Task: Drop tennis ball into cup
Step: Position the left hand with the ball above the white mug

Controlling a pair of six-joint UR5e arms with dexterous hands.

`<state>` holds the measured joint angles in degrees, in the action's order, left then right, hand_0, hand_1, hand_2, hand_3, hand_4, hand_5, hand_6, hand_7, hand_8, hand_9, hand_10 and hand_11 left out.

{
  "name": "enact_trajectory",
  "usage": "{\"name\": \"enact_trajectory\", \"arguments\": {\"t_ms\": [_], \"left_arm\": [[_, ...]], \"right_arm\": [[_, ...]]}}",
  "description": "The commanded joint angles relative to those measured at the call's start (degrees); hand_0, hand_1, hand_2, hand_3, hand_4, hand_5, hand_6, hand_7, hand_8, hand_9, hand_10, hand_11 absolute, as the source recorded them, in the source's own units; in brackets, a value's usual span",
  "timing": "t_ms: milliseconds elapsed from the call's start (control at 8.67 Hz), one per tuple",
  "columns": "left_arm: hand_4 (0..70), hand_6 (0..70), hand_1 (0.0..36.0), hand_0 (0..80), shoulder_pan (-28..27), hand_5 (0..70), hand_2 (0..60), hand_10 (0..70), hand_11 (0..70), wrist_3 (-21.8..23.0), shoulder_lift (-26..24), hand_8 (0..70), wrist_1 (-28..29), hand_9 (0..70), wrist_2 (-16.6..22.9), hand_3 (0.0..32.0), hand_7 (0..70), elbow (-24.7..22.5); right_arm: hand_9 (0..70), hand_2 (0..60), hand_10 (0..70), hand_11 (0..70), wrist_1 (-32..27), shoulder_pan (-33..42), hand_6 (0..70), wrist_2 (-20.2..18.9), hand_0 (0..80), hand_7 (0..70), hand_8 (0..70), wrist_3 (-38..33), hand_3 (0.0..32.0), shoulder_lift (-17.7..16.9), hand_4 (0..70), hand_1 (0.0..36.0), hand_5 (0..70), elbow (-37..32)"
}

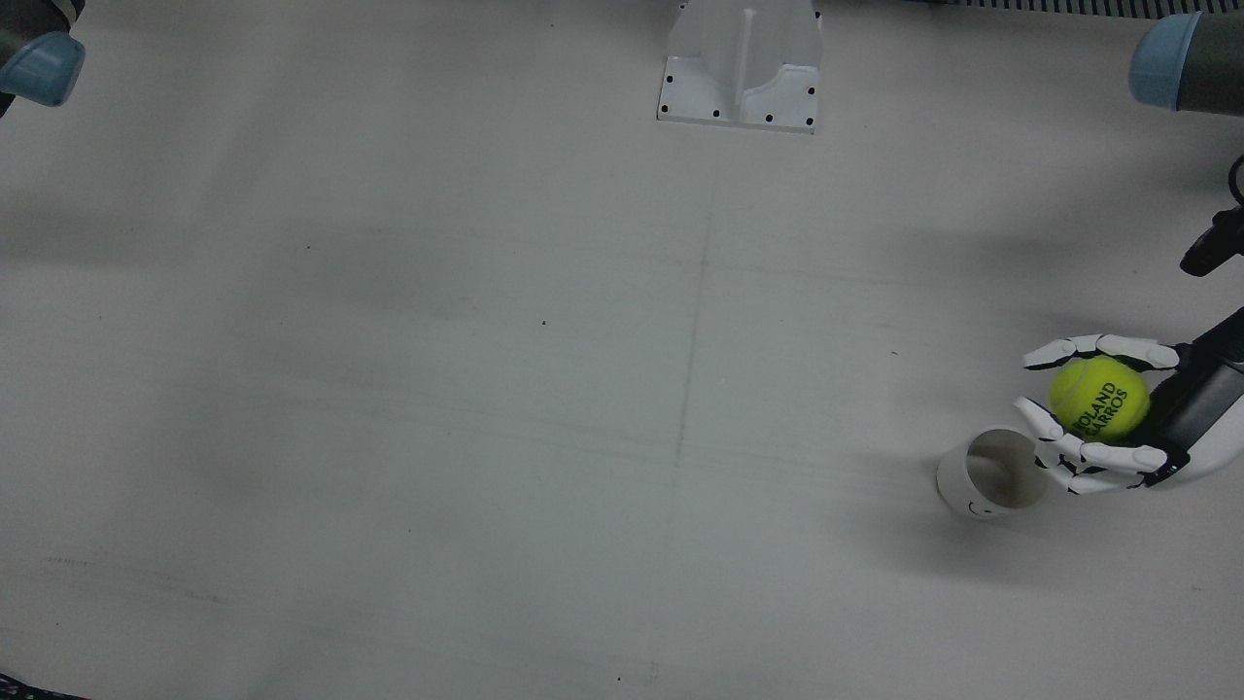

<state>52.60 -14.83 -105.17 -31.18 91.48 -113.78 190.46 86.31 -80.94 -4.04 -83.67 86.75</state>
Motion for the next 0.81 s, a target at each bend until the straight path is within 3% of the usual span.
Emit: {"name": "enact_trajectory", "arguments": {"t_ms": [0, 115, 231, 346, 462, 577, 692], "left_arm": [[60.0, 35.5, 36.0, 80.0, -0.48, 24.1, 60.0, 70.0, 70.0, 0.07, 0.4, 61.7, 1.03, 70.0, -0.52, 0.0, 70.0, 1.37], [57.5, 33.3, 36.0, 80.0, -0.22, 23.2, 60.0, 69.7, 70.0, 0.16, 0.58, 57.1, 1.65, 70.0, -0.43, 0.0, 70.0, 1.28], [42.5, 23.3, 36.0, 80.0, -0.13, 19.0, 60.0, 48.6, 70.0, 0.16, 1.89, 40.0, 4.87, 59.7, -0.08, 0.0, 62.4, 1.28], [26.6, 12.0, 36.0, 80.0, -0.3, 13.8, 34.1, 21.7, 34.9, 0.59, 2.77, 16.1, 7.51, 25.9, 0.01, 0.0, 29.2, 1.2], [15.5, 7.4, 36.0, 78.4, -0.39, 11.9, 34.0, 11.4, 20.0, 0.68, 2.86, 8.3, 7.72, 12.5, 0.01, 0.0, 12.4, 1.2], [9.0, 5.6, 36.0, 66.6, -0.3, 10.9, 34.7, 8.3, 15.4, 0.77, 2.87, 5.4, 7.8, 7.8, 0.1, 0.0, 6.5, 1.2], [7.1, 5.2, 36.0, 65.3, -0.39, 10.8, 36.7, 7.2, 13.9, 0.69, 2.87, 4.1, 7.98, 6.1, 0.1, 0.0, 4.8, 1.2]], "right_arm": [[0.0, 0.0, 0.0, 0.0, 0.0, 0.0, 0.0, -0.01, 0.0, 0.0, 0.0, 0.0, 0.0, 0.0, 0.0, 0.0, 0.0, 0.0], [0.0, 0.0, 0.0, 0.0, 0.0, 0.0, 0.0, -0.01, 0.0, 0.0, 0.0, 0.0, 0.0, 0.0, 0.0, 0.0, 0.0, 0.09], [0.0, 0.0, 0.0, 0.0, 0.0, 0.0, 0.0, 0.08, 0.0, 0.0, 0.0, 0.0, 0.0, 0.0, 0.0, 0.0, 0.0, 0.09], [0.0, 0.0, 0.0, 0.0, 0.0, 0.0, 0.0, -0.01, 0.0, 0.0, 0.0, 0.0, 0.0, 0.0, 0.0, 0.0, 0.0, 0.0], [0.0, 0.0, 0.0, 0.0, 0.0, 0.0, 0.0, -0.01, 0.0, 0.0, 0.0, 0.0, 0.0, 0.0, 0.0, 0.0, 0.0, 0.0], [0.0, 0.0, 0.0, 0.0, 0.0, 0.0, 0.0, 0.08, 0.0, 0.0, 0.0, 0.0, 0.0, 0.0, 0.0, 0.0, 0.0, 0.0], [0.0, 0.0, 0.0, 0.0, 0.0, 0.0, 0.0, -0.01, 0.0, 0.0, 0.0, 0.0, 0.0, 0.0, 0.0, 0.0, 0.0, 0.0]]}}
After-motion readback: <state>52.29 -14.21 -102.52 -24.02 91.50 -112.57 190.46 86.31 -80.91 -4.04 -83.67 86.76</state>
